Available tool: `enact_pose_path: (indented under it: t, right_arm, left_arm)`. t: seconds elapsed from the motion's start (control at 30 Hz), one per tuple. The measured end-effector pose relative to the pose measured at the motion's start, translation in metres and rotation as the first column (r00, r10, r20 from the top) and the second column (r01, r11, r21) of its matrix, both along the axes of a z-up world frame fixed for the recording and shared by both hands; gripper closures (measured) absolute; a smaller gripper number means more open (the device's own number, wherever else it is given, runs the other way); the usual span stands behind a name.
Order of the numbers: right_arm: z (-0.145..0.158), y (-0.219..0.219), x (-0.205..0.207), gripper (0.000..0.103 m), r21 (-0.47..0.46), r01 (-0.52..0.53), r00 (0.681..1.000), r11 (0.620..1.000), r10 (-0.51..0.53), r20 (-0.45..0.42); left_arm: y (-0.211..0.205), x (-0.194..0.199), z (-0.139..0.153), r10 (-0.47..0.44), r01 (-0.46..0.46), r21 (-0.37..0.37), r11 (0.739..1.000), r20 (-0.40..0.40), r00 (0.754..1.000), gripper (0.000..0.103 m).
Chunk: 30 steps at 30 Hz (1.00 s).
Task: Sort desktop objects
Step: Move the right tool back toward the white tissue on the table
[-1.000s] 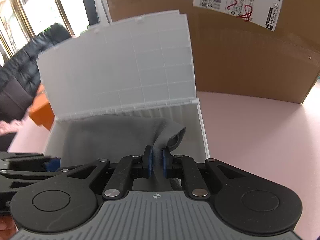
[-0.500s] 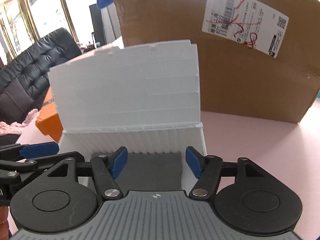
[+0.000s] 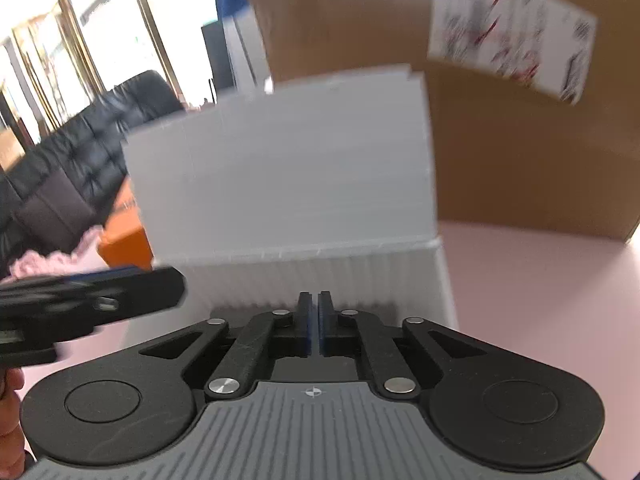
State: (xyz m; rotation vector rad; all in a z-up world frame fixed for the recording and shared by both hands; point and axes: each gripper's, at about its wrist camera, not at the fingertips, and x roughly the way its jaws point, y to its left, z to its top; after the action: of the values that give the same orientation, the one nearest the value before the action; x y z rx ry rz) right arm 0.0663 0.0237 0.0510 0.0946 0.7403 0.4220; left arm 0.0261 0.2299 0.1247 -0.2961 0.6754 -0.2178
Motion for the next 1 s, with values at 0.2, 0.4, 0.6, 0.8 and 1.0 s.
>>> enact_pose_path:
  t: [0.2,0.4,0.6,0.8,1.0]
  right_arm:
    - [0.019,-0.062,-0.047,0.101,0.094,0.015,0.990,0.995,-0.028,0.137]
    - [0.027,-0.113,-0.079,0.101,0.147,0.054,0.972,0.988,-0.086,0.217]
    - [0.035,-0.179,-0.118,0.101,0.186,0.143,0.942,0.972,-0.191,0.276]
    - [0.029,-0.251,-0.144,0.101,0.218,0.263,0.908,0.940,-0.318,0.272]
    - [0.003,-0.325,-0.157,0.101,0.247,0.421,0.845,0.873,-0.477,0.243]
  left_arm:
    - [-0.032,-0.018,0.005,-0.056,0.051,0.085,0.995,0.056,0.997,0.101]
    - [-0.097,-0.047,0.019,-0.158,0.137,0.153,0.979,0.132,0.979,0.101]
    - [-0.185,-0.054,0.032,-0.277,0.242,0.224,0.944,0.142,0.950,0.101]
    - [-0.266,-0.049,0.032,-0.380,0.351,0.208,0.913,0.123,0.917,0.101]
    - [-0.353,-0.031,0.012,-0.459,0.434,0.212,0.875,0.083,0.885,0.101]
